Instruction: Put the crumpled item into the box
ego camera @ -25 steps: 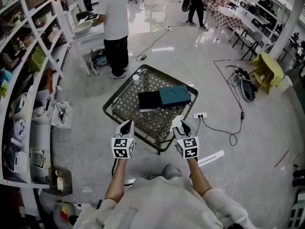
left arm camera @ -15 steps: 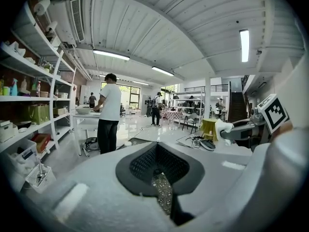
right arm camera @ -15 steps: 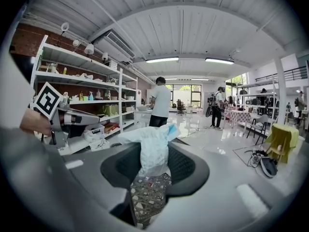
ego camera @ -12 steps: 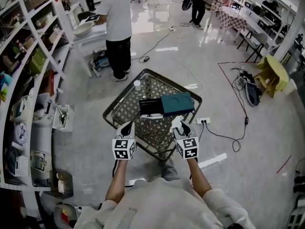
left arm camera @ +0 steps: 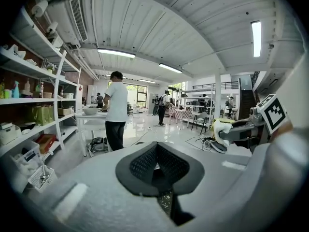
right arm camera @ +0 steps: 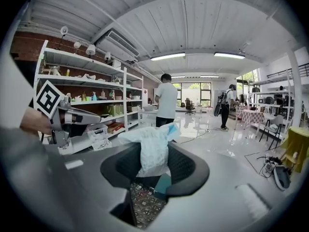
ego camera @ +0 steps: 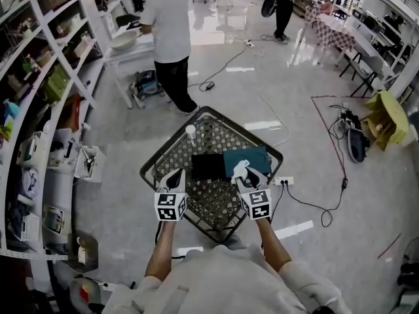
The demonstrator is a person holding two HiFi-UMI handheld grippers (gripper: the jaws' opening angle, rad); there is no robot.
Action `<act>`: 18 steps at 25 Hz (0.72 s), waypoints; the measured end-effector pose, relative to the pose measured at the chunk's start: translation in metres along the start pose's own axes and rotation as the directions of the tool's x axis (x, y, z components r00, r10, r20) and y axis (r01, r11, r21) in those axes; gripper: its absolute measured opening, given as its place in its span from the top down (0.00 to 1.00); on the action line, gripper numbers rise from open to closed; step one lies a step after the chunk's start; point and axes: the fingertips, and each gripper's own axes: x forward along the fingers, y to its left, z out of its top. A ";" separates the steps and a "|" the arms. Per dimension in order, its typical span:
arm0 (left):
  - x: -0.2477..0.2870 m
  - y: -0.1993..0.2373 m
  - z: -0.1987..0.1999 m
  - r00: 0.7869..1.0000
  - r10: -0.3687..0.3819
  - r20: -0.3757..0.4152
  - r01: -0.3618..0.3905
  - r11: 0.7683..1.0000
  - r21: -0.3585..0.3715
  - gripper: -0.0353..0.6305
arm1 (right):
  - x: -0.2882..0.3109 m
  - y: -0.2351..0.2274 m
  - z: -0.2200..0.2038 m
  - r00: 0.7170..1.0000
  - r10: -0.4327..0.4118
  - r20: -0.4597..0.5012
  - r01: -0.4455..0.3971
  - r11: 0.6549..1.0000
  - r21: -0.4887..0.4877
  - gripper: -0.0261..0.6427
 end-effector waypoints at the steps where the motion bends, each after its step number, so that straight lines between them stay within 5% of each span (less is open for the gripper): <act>1: 0.008 0.000 0.003 1.000 0.008 -0.003 -0.008 1.000 -0.003 0.94 | 0.008 -0.006 0.003 1.000 0.010 -0.003 -0.010 1.000 -0.002 0.75; 18: 0.105 0.005 0.035 0.991 0.126 -0.046 -0.126 0.992 -0.003 0.94 | 0.104 -0.082 0.024 0.988 0.152 -0.022 -0.152 0.988 0.000 0.75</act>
